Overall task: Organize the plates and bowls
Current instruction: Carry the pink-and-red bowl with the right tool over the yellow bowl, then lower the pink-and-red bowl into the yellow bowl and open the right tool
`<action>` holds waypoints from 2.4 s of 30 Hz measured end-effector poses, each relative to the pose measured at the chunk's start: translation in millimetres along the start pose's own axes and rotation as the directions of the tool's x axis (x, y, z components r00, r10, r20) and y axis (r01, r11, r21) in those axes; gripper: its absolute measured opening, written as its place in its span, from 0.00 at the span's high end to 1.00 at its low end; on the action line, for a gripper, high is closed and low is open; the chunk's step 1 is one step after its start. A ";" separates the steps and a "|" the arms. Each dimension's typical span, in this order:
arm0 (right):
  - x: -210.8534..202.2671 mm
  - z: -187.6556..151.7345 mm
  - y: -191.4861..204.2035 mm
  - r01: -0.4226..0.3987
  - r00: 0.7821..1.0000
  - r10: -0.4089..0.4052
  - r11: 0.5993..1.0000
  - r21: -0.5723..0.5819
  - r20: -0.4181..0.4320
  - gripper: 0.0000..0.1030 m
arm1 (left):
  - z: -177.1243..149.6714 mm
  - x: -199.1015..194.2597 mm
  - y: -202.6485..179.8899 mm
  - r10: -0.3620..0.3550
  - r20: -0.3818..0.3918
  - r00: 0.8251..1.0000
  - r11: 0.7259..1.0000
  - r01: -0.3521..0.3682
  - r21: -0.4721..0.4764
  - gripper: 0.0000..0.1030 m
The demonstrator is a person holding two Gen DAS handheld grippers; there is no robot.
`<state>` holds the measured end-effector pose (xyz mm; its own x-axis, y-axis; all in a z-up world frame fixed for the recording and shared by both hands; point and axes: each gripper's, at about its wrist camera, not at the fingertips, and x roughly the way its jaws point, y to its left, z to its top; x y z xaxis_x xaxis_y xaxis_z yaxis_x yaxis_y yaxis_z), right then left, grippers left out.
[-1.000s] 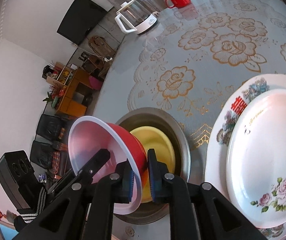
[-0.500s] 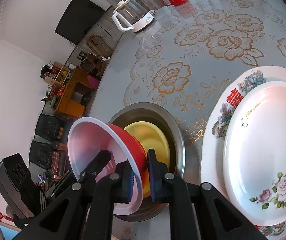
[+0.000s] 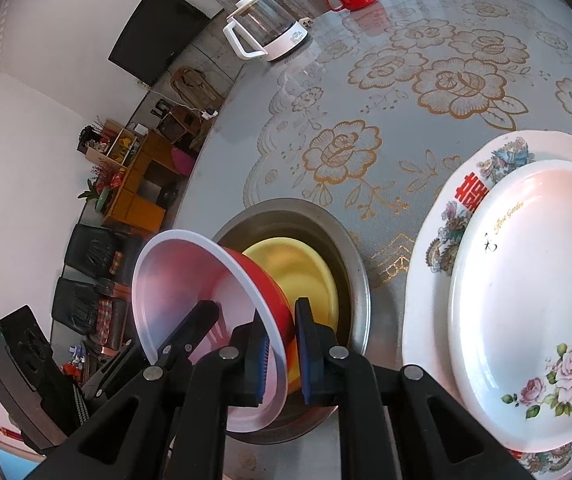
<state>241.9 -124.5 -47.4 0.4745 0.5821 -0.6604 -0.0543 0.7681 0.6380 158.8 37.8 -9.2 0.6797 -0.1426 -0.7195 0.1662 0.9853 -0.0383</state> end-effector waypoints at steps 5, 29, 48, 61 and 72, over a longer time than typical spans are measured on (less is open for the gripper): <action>1.1 -1.0 0.0 0.001 1.000 -0.002 1.000 -0.005 -0.005 0.88 | 0.2 0.6 0.3 0.009 0.002 1.000 1.000 -0.009 0.000 0.86; 1.3 -3.2 -0.9 0.014 1.000 -0.014 1.000 -0.005 -0.013 0.88 | -0.2 5.9 -4.4 0.037 -0.005 0.999 0.999 -0.037 0.023 0.86; 0.3 -5.2 -5.2 0.046 0.999 -0.046 0.999 -0.003 -0.011 0.87 | -5.2 10.0 -1.9 -0.011 -0.027 1.000 1.000 0.011 -0.006 0.67; 2.3 -6.0 -0.8 0.064 0.998 -0.064 0.998 -0.024 -0.005 0.83 | -9.6 -7.6 20.5 -0.036 0.029 0.999 0.992 0.039 -0.122 0.41; -5.7 0.0 11.3 0.105 0.994 -0.100 0.989 -0.103 0.051 0.70 | -20.8 -31.0 56.2 -0.002 0.109 0.994 0.965 0.030 -0.260 0.32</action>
<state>238.6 -119.2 -36.4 0.5219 0.4881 -0.6996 -0.0949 0.8482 0.5210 132.2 99.5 -3.5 0.7530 -0.1540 -0.6397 -0.0043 0.9711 -0.2388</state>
